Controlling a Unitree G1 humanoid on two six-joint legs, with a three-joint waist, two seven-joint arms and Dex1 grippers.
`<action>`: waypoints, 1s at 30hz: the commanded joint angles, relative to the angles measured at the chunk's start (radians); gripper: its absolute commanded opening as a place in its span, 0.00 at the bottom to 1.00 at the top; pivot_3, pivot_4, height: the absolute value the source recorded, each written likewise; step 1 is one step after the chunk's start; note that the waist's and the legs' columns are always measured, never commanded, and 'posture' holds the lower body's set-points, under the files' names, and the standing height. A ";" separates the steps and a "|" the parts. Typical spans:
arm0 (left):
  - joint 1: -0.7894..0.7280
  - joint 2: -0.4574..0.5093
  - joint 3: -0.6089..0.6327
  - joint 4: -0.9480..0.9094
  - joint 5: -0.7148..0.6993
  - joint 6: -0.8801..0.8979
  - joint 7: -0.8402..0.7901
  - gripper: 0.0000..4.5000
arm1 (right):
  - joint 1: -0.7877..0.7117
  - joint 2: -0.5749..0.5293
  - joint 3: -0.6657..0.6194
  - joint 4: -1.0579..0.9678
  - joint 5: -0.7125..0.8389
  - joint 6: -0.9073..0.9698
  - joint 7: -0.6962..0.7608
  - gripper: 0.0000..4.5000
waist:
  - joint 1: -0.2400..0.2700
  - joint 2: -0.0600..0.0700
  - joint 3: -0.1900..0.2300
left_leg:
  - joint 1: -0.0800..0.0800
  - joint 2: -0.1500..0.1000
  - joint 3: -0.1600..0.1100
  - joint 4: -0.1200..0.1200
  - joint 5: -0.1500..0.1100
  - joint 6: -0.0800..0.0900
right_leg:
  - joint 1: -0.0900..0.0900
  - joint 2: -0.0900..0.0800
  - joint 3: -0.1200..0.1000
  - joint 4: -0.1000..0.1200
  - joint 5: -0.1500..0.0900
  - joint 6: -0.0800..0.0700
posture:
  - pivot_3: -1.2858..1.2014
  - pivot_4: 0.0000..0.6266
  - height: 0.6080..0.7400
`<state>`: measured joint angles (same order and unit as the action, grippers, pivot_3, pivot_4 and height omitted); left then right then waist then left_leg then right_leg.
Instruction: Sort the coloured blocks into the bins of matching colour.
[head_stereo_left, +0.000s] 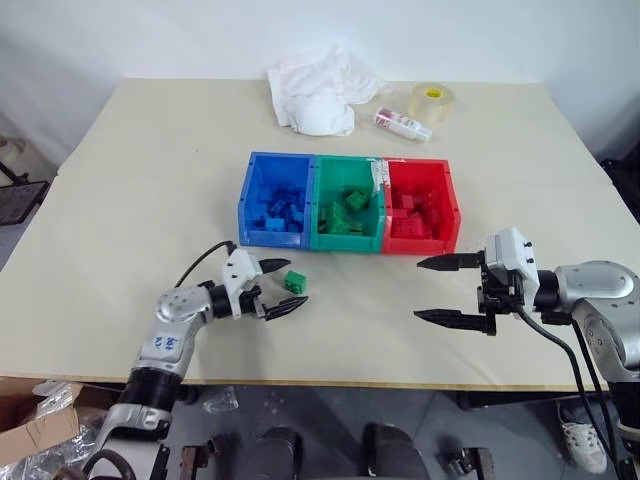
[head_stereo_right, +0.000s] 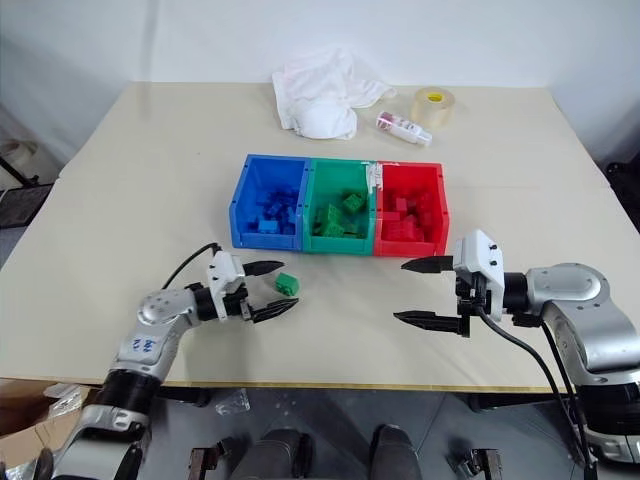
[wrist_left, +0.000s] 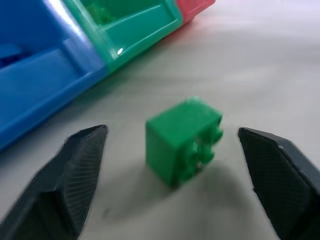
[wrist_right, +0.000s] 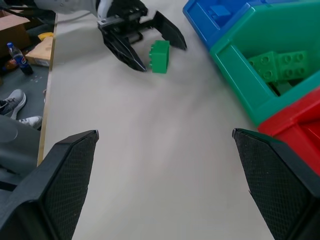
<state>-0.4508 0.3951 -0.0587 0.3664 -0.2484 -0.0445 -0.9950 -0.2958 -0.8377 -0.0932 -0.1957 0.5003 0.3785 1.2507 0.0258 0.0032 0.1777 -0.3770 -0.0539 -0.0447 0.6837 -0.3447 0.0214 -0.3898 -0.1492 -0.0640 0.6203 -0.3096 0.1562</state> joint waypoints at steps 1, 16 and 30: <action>-0.022 -0.008 -0.008 0.036 0.001 -0.008 -0.022 0.68 | 0.015 -0.001 -0.040 -0.041 0.028 0.003 -0.026 1.00 | 0.000 0.000 0.000 | 0.000 0.000 0.000 0.000 0.000 0.000 | 0.000 0.000 0.000 0.000 0.000 0.000 | 0.52 0.24 1.00; -0.301 -0.030 0.048 0.027 -0.048 0.027 -0.003 0.36 | 0.116 -0.011 -0.187 -0.072 0.085 -0.010 -0.095 1.00 | 0.004 -0.002 0.001 | 0.000 0.000 -0.001 0.001 0.000 0.000 | 0.000 0.000 0.000 0.000 0.000 0.000 | 0.52 0.24 1.00; -0.757 -0.194 0.036 0.709 0.127 -0.217 0.152 0.69 | 0.151 0.002 -0.231 -0.145 0.115 -0.011 -0.166 1.00 | -0.001 -0.007 0.004 | -0.001 -0.004 0.001 0.000 0.001 0.001 | -0.001 0.001 -0.001 0.000 0.001 0.002 | 0.52 0.24 1.00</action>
<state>-1.1884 0.2058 -0.0247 1.0406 -0.1414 -0.2160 -0.8607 -0.1456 -0.8380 -0.2921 -0.3050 0.5953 0.3768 1.0957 0.0248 -0.0039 0.1819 -0.3782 -0.0581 -0.0431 0.6827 -0.3439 0.0225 -0.3909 -0.1486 -0.0652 0.6200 -0.3089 0.1579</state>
